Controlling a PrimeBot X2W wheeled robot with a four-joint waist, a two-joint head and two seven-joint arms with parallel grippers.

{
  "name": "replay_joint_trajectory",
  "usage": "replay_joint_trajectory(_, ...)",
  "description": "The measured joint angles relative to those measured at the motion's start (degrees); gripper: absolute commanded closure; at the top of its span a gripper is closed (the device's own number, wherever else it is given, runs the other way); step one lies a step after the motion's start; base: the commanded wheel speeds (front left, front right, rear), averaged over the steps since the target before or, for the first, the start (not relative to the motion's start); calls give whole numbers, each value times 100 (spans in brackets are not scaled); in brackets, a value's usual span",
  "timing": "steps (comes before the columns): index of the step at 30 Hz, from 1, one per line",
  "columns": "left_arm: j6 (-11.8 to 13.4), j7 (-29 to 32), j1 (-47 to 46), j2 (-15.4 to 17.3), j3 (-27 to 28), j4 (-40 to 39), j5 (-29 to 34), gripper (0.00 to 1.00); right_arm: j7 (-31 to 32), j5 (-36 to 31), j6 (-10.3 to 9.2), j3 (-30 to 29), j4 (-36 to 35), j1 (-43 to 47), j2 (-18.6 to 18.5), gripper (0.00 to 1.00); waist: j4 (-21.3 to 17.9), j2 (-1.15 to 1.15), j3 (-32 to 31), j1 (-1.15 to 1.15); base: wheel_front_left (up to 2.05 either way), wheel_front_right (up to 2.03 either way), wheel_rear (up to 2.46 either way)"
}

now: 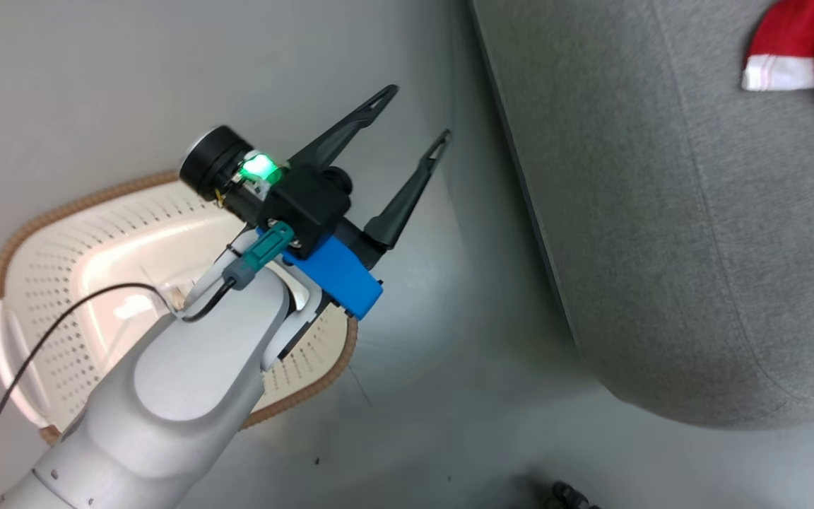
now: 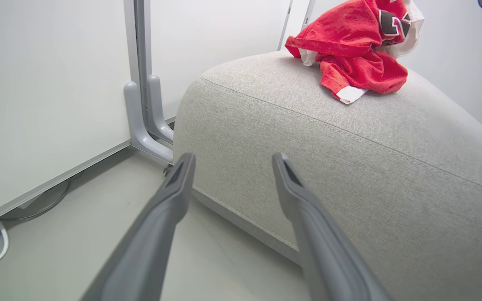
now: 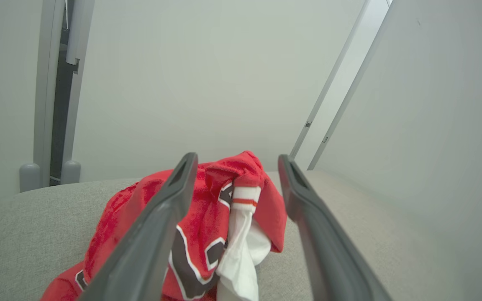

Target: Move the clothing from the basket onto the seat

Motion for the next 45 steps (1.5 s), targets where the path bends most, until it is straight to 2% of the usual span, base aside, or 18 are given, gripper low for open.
replay_joint_trajectory(7,193,-97,485,-63,565,147,-270,0,0,-36,0,755,-512,533,138,0,211,0,-769,-1,0,0,0)
replay_joint_trajectory(13,335,-119,1118,-79,1401,-181,-203,0,0,-59,0,1592,-586,832,281,0,514,0,-1406,-1,0,0,0)
replay_joint_trajectory(21,388,-119,2202,-215,2518,-424,80,0,0,43,0,2496,-470,1244,492,0,951,0,-2192,-1,0,0,0)
replay_joint_trajectory(31,213,-119,3315,-567,3557,-505,497,0,0,210,0,3208,-253,2071,749,0,1425,0,-3036,-1,0,0,0)
replay_joint_trajectory(40,-77,-120,4057,-871,4047,-467,797,0,0,356,0,3607,-154,2886,981,0,1647,0,-3672,0,0,0,0)
replay_joint_trajectory(45,-198,-119,4358,-979,4172,-455,921,0,0,488,0,3564,-136,3273,1081,0,1733,0,-3946,-1,0,0,0)
